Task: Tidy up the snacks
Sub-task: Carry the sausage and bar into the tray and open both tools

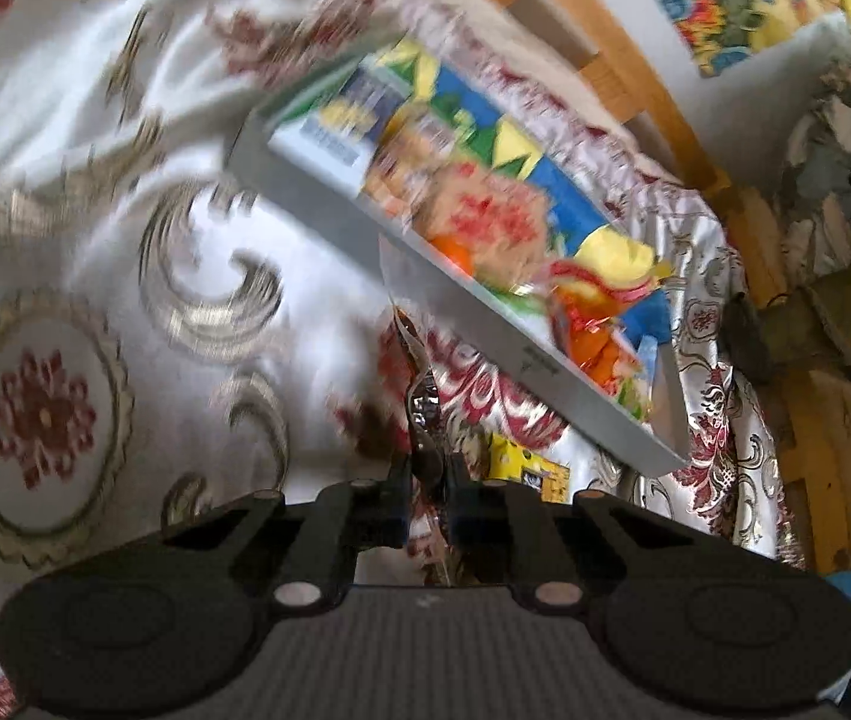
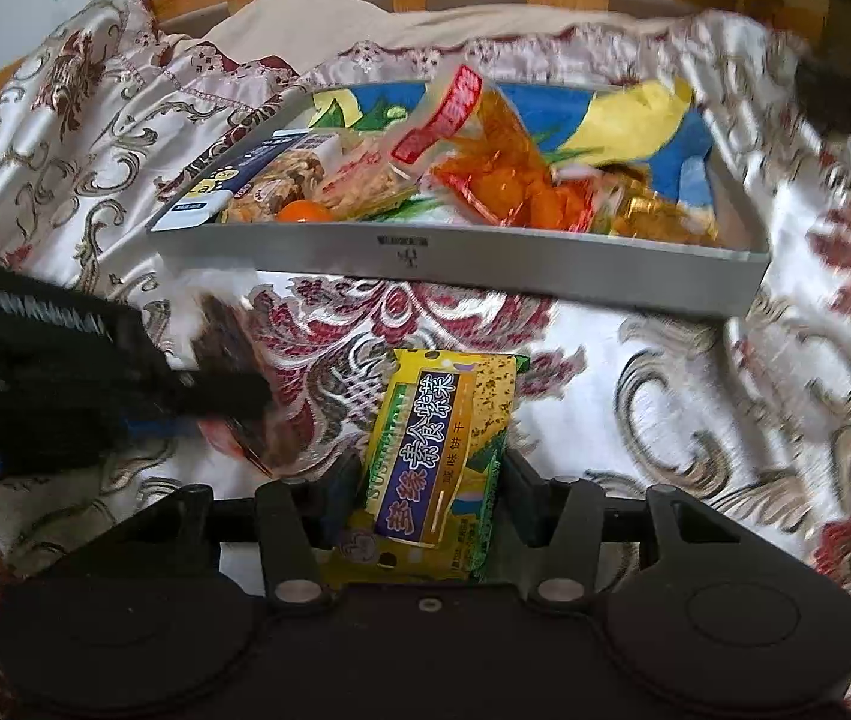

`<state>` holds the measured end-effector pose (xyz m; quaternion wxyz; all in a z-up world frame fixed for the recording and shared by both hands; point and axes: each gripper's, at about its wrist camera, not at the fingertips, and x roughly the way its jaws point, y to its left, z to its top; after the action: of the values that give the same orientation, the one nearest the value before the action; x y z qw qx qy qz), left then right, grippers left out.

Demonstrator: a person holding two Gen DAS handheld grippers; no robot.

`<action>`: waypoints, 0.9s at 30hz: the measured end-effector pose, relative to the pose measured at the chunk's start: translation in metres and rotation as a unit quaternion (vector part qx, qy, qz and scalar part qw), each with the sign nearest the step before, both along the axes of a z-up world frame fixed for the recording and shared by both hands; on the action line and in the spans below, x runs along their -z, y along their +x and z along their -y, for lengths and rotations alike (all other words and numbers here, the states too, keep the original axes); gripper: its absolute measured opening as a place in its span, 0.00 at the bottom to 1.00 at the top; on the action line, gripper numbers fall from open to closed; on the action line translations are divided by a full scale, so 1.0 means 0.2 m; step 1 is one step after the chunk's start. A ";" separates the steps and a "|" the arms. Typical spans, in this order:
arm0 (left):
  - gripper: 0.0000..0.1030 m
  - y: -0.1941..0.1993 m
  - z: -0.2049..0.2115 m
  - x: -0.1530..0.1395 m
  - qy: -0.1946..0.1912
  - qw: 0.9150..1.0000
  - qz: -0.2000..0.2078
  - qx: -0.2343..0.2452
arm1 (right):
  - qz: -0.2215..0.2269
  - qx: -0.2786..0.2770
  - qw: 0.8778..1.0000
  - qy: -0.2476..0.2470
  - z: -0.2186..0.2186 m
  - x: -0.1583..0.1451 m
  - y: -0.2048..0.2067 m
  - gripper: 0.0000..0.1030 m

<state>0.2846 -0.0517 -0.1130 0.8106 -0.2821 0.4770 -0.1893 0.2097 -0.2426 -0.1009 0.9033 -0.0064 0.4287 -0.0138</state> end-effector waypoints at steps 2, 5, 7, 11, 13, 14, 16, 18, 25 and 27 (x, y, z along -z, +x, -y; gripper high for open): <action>0.11 -0.01 0.01 -0.05 0.023 0.999 0.029 -0.002 | 0.014 -0.014 0.999 -0.036 -0.03 -0.01 -0.01 0.51; 0.11 -0.03 0.02 -0.10 0.040 0.998 0.056 -0.003 | 0.030 -0.030 0.997 -0.062 -0.06 -0.02 -0.02 0.51; 0.11 -0.03 0.03 -0.14 0.040 0.997 0.068 -0.004 | 0.044 -0.035 0.996 -0.073 -0.07 -0.04 -0.03 0.51; 0.11 -0.03 0.04 -0.23 0.041 0.993 0.109 -0.006 | 0.081 -0.034 0.993 -0.079 -0.08 -0.12 -0.05 0.51; 0.11 -0.03 0.05 -0.27 0.044 0.991 0.129 -0.005 | 0.099 -0.034 0.992 -0.074 -0.07 -0.17 -0.06 0.51; 0.11 -0.02 0.06 -0.28 0.044 0.990 0.137 -0.006 | 0.110 -0.033 0.991 -0.071 -0.07 -0.20 -0.07 0.51; 0.11 -0.01 0.08 -0.32 0.048 0.987 0.154 -0.002 | 0.132 -0.036 0.988 -0.069 -0.05 -0.27 -0.07 0.51; 0.11 0.01 0.09 -0.35 0.051 0.985 0.168 -0.002 | 0.155 -0.044 0.984 -0.075 -0.03 -0.33 -0.07 0.51; 0.11 0.18 0.15 -0.42 0.023 0.980 0.198 -0.020 | 0.216 -0.025 0.972 -0.092 0.17 -0.44 0.05 0.51; 0.11 0.24 0.17 -0.41 0.009 0.980 0.198 -0.022 | 0.220 -0.011 0.971 -0.088 0.24 -0.43 0.10 0.51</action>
<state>0.3317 -0.0861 -0.0306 0.8956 -0.2419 0.3022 -0.2191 0.2301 -0.2902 -0.0145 0.9715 -0.0875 0.2162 -0.0424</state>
